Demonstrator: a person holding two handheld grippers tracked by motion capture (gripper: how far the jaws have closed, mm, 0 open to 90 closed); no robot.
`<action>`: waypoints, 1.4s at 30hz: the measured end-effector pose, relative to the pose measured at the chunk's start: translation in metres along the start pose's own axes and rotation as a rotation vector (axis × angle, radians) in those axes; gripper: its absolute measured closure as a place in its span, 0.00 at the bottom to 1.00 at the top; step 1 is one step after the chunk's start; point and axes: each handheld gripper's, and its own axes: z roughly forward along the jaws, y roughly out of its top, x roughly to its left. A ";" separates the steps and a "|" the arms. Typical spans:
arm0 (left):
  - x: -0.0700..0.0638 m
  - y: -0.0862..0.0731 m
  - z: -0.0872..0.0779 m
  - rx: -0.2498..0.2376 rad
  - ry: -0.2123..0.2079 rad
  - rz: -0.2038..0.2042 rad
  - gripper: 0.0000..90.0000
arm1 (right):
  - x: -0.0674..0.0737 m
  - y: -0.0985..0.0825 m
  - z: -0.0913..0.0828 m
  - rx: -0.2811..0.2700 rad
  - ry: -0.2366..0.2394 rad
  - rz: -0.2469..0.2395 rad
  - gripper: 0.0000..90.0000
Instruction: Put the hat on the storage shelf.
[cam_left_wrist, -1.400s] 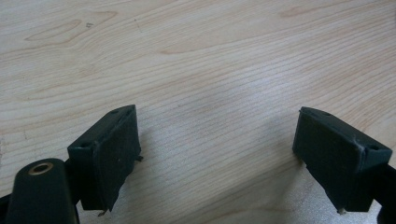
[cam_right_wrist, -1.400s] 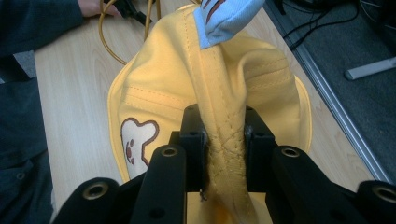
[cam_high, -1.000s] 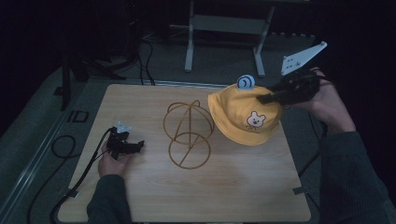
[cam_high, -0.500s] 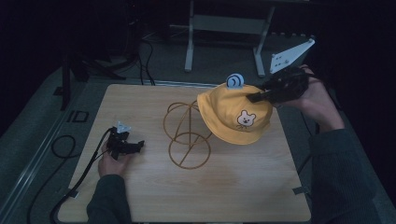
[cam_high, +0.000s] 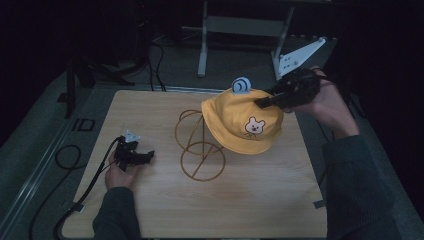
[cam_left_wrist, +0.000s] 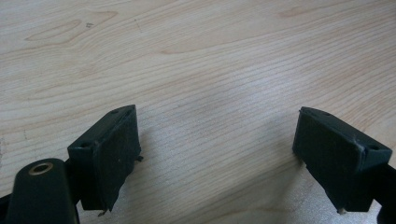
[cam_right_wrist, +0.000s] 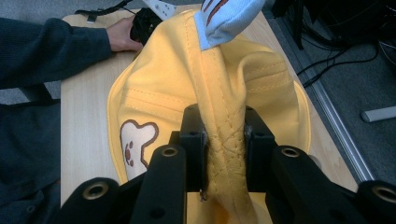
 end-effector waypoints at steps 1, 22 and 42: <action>0.000 0.000 0.000 0.000 0.000 0.000 0.16 | 0.000 0.001 0.000 0.000 0.000 -0.004 0.83; 0.000 0.000 0.000 0.001 -0.003 0.004 0.16 | 0.003 0.027 0.025 0.036 0.026 -0.033 0.83; 0.000 0.000 0.000 0.001 -0.005 0.005 0.16 | 0.006 0.055 0.042 0.096 0.034 -0.068 0.83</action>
